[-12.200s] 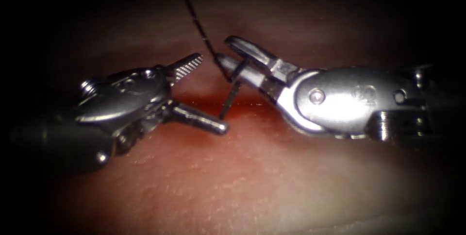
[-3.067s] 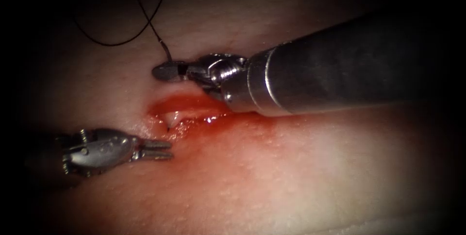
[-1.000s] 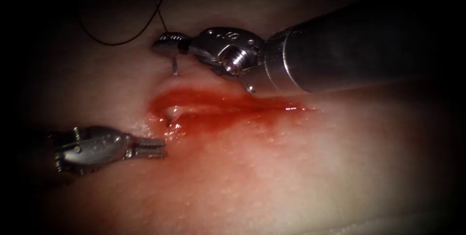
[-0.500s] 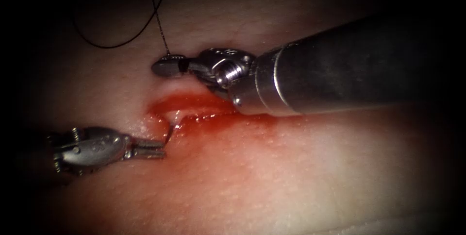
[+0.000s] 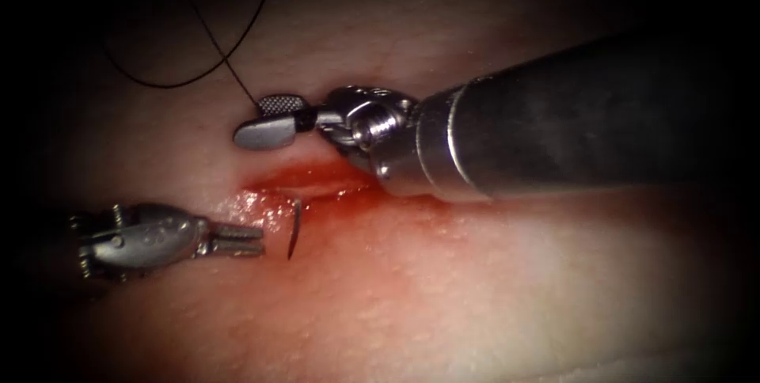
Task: Wound Closure
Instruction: Use the right gripper to throw the needle through the top of the incision
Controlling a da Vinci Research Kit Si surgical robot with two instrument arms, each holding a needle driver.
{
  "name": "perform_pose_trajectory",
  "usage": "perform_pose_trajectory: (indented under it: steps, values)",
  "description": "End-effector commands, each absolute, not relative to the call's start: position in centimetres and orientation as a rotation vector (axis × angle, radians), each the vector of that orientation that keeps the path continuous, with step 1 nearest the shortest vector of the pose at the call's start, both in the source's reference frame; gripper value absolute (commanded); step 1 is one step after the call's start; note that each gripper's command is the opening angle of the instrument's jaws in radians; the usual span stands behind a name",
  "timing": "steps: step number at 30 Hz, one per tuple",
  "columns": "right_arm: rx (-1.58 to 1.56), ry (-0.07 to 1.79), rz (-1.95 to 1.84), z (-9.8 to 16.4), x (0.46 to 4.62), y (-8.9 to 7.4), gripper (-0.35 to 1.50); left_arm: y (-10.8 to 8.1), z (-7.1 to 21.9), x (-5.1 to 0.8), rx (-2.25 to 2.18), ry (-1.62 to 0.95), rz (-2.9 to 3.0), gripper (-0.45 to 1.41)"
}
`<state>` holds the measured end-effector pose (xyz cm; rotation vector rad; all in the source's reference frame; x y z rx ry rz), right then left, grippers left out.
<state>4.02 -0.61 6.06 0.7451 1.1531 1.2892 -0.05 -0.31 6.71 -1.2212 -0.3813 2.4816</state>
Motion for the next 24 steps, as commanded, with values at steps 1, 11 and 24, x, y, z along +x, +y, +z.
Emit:
perform_pose_trajectory:
  steps: [1,11,24]
  values:
    - [0.719,1.170,1.264,6.20,4.00,-0.49,1.28,-0.27,6.75,-0.12,-1.269,-0.335,2.490,0.09]
    - [0.653,1.221,1.329,6.23,3.50,-0.21,1.18,-0.27,6.75,-0.26,-1.451,-0.130,2.587,0.29]
    - [0.597,1.215,1.361,6.26,3.32,-0.22,0.91,-0.27,6.83,-0.58,-1.587,0.038,2.541,0.22]
